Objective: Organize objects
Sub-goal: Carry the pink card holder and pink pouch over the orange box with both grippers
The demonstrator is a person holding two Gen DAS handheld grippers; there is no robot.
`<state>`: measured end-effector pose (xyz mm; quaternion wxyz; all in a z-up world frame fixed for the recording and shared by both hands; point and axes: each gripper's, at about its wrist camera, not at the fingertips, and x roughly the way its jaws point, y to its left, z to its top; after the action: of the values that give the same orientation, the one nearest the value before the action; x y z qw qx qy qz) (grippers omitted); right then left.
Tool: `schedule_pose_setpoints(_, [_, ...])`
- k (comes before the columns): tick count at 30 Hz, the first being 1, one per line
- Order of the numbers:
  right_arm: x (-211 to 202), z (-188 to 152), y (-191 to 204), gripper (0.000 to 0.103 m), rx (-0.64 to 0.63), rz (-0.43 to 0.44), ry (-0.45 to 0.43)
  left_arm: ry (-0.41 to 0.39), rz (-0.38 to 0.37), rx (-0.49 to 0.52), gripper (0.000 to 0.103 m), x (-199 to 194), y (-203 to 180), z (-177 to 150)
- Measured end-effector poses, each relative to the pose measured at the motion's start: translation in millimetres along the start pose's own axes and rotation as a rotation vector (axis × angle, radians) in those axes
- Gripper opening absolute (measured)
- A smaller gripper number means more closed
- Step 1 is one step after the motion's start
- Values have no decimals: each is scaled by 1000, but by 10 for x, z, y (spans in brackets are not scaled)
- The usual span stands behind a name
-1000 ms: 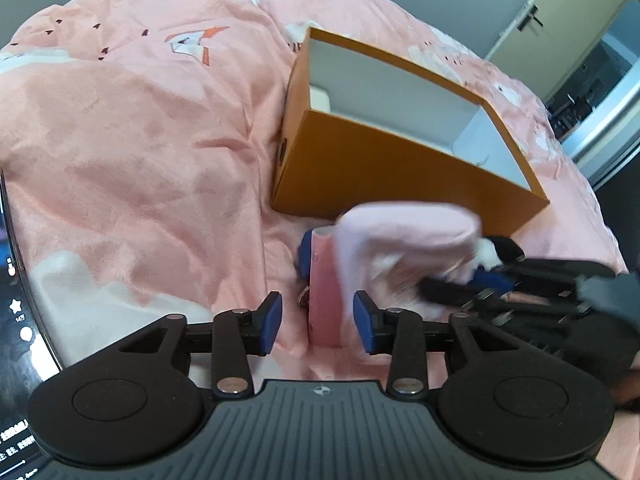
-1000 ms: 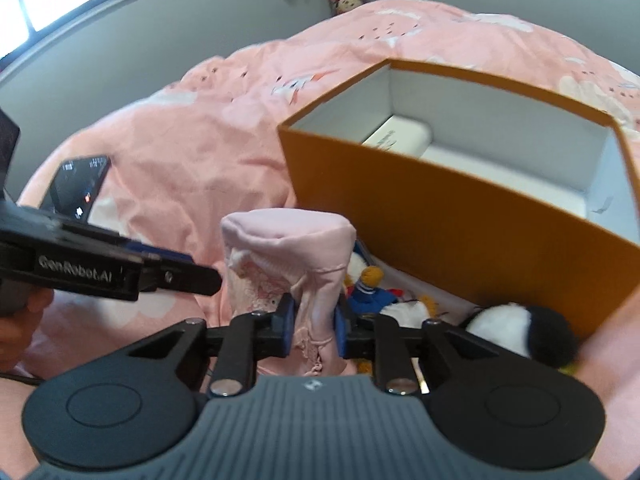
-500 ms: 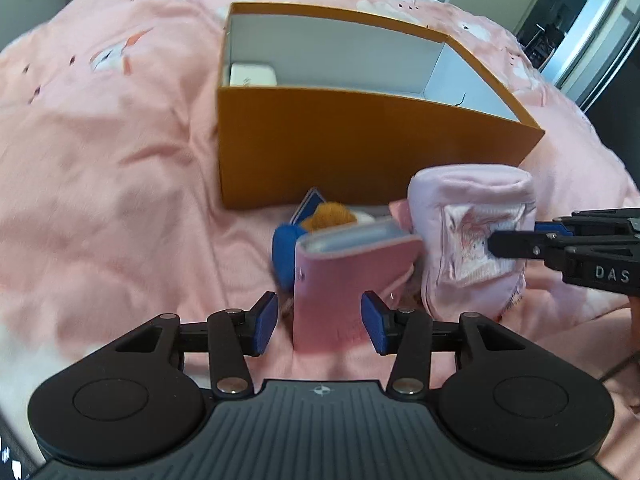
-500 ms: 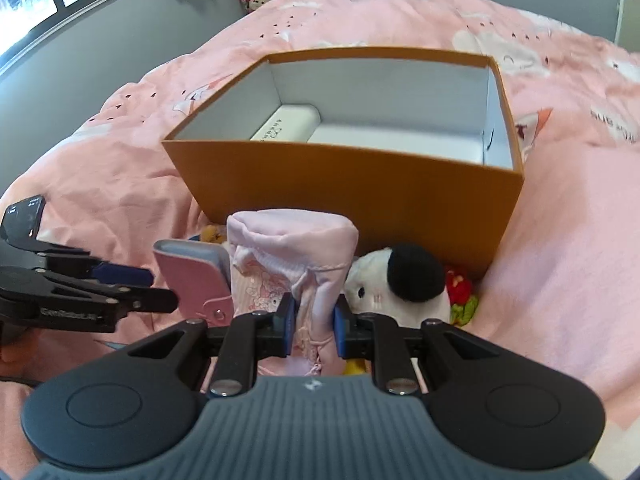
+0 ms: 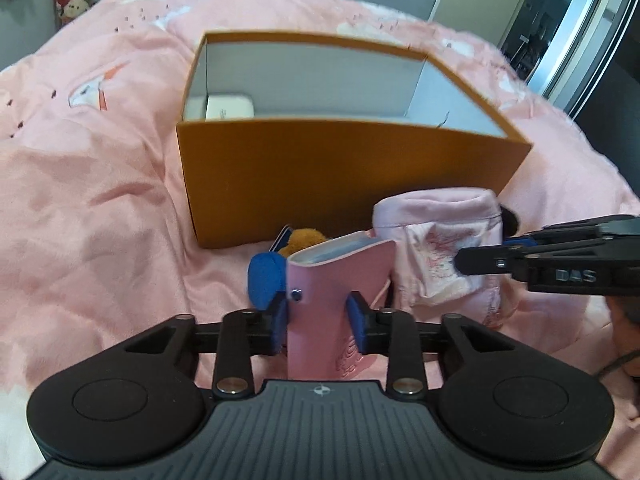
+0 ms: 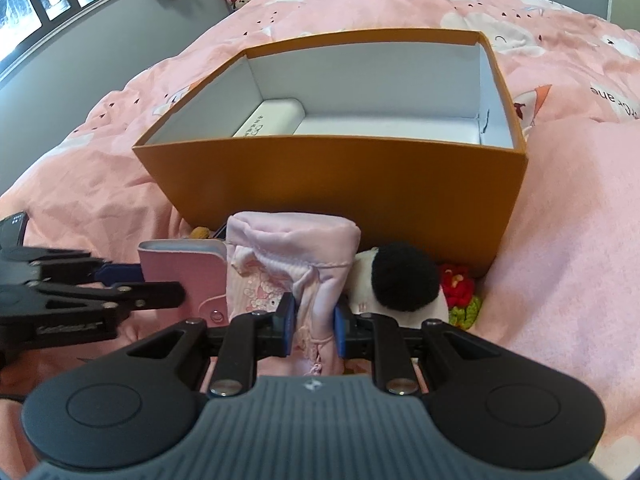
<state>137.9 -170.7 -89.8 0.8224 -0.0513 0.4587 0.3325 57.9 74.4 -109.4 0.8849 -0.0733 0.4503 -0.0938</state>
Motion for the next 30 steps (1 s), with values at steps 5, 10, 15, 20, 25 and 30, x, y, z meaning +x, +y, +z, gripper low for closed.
schedule_pose_setpoints(5, [-83,12,1,20,4,-4,-31,-63,-4,30,23,-193,-114,-2])
schedule_pose_setpoints(10, [-264,49,49,20,-14,-5,-86,-139,11,30,20,-429,-183,47])
schedule_pose_setpoints(15, [-459,107,108,20,-32,-1,-140,-179,21,12,20,-597,-211,134])
schedule_pose_setpoints(20, [-710,204,167,20,-50,3,-216,-228,4,24,20,-757,-298,304])
schedule_pose_setpoints(25, [-999,377,174,20,-63,-4,-309,-280,-29,31,20,-876,-384,570])
schedule_pose_setpoints(30, [-1178,620,145,20,-74,-26,-397,-319,-63,25,20,-909,-421,884])
